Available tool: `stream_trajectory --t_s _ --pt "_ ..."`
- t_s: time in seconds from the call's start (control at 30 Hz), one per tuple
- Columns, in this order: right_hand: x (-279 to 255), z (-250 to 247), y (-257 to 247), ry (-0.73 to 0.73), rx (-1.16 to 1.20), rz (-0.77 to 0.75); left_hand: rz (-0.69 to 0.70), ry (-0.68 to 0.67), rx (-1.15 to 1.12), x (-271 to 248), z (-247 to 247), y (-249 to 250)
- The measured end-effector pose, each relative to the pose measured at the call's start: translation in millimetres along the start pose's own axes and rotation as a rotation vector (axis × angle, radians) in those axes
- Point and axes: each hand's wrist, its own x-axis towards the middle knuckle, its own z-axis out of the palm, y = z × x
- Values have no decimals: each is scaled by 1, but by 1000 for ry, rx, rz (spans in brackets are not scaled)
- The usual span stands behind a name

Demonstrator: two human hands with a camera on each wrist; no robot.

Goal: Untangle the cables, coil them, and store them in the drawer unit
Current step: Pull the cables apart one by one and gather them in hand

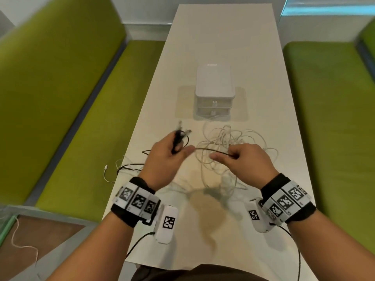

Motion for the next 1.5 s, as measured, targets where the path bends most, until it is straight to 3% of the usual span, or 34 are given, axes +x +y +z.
stream_trajectory --t_s 0.07,0.17,0.2,0.27,0.37,0.47,0.53,0.63,0.7,0.77,0.83,0.9,0.97,1.0,1.07,1.13,1.17,1.27,1.4,1.5 --pt "1 0 13 -46 87 -3 -56 84 -90 5 -17 -5" --pt "3 -1 18 -80 285 -77 -57 15 409 11 -29 -18" --pt "3 0 16 -86 279 -111 -32 -3 587 11 -28 -18" --pt "2 7 7 -89 124 -163 79 5 699 8 -19 -17" --pt "-1 21 -10 -37 16 -191 208 -86 590 3 7 -10" --pt "3 25 -15 68 176 -198 80 -225 403 3 21 -9" --pt "6 21 -13 72 50 -151 26 -186 246 7 16 -13" --pt "7 20 0 47 -179 -152 -103 -58 -197 14 -3 -14" --pt "7 15 8 -6 -67 -175 -169 -8 -353 21 -22 -15" --pt "5 8 10 -72 235 -145 -197 -19 -200 27 -39 -13" --pt "3 -5 12 12 432 -132 -168 -28 195 32 -54 -13" --pt "5 -20 25 226 403 -94 -139 56 564 36 -76 -18" --pt "14 -38 51 401 189 79 -201 179 800 41 -109 -31" --pt "18 -47 68 391 49 211 -238 219 915 43 -125 -37" --pt "20 -54 92 154 -208 475 -299 250 1105 45 -149 -46" --pt "18 -48 103 -82 -236 550 -316 264 1179 44 -158 -50" --pt "17 -44 102 -128 -154 559 -311 274 1180 43 -156 -50" --pt "15 -29 99 -69 143 559 -334 261 981 39 -128 -46" --pt "18 -27 98 215 700 605 -398 138 56 36 -74 -46" --pt "14 -39 82 347 1146 546 -447 67 -369 34 -39 -41"
